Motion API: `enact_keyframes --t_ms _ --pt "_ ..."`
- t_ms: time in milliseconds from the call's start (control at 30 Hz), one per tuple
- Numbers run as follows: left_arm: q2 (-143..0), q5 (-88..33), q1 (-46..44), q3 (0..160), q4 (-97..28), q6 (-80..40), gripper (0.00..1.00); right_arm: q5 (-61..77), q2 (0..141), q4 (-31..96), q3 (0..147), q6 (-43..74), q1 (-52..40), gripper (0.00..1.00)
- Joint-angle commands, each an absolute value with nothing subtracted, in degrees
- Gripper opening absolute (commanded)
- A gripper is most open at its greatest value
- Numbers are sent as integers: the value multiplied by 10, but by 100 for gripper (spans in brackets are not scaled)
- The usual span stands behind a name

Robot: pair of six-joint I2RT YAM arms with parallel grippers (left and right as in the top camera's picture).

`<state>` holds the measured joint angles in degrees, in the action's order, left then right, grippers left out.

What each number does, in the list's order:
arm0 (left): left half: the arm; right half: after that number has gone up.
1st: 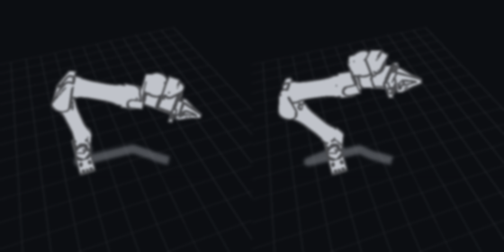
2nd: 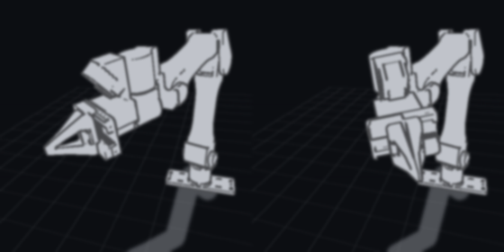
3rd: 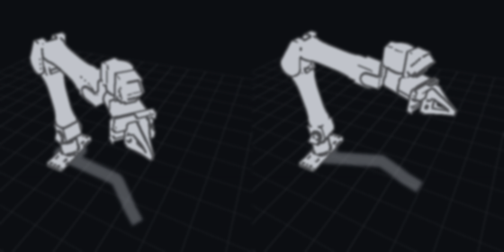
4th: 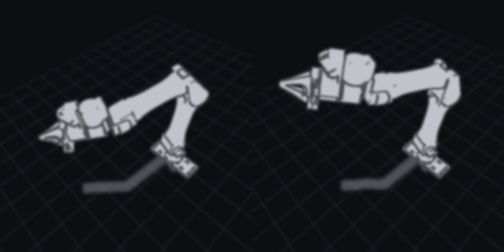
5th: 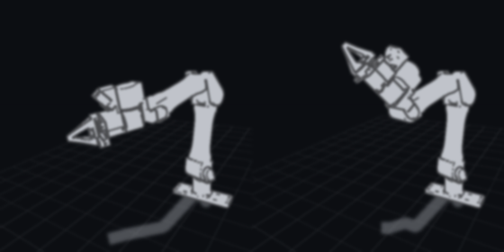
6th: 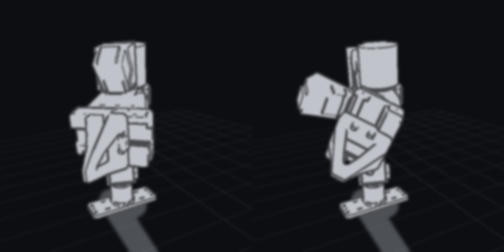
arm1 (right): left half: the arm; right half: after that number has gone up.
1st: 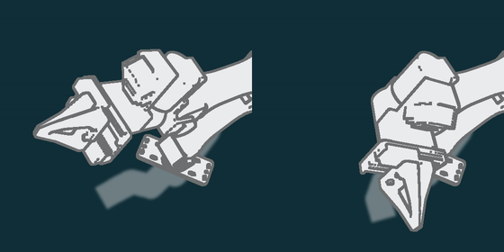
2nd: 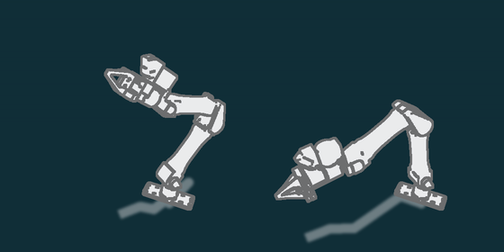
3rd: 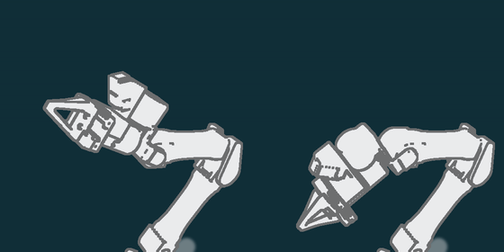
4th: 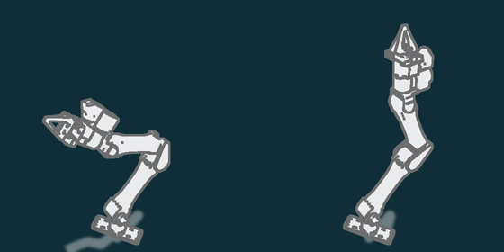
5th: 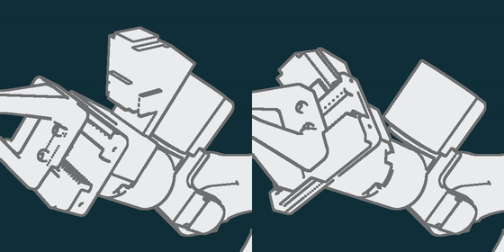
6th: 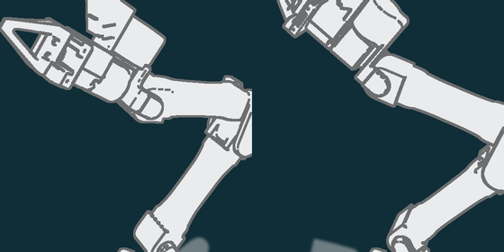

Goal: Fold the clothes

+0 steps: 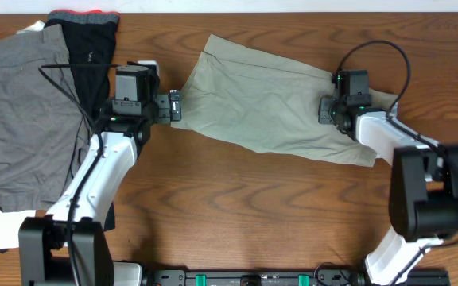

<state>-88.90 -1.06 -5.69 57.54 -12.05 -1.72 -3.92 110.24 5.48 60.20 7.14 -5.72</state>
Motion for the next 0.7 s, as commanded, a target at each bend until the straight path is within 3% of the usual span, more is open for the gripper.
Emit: enact_keyframes --t_ms 0,200,533,667 --pt "-904 -9 -57 581 -122 -25 98 -57 1162 20 599 -24 -59 1" --pt "-906 -9 -56 581 -124 -25 98 45 1164 32 599 -1 -59 1" --pt "-906 -9 -56 581 -121 -25 98 84 998 118 601 49 -51 1" --pt "-906 -9 -56 581 -122 -25 98 64 934 258 617 176 -35 1"
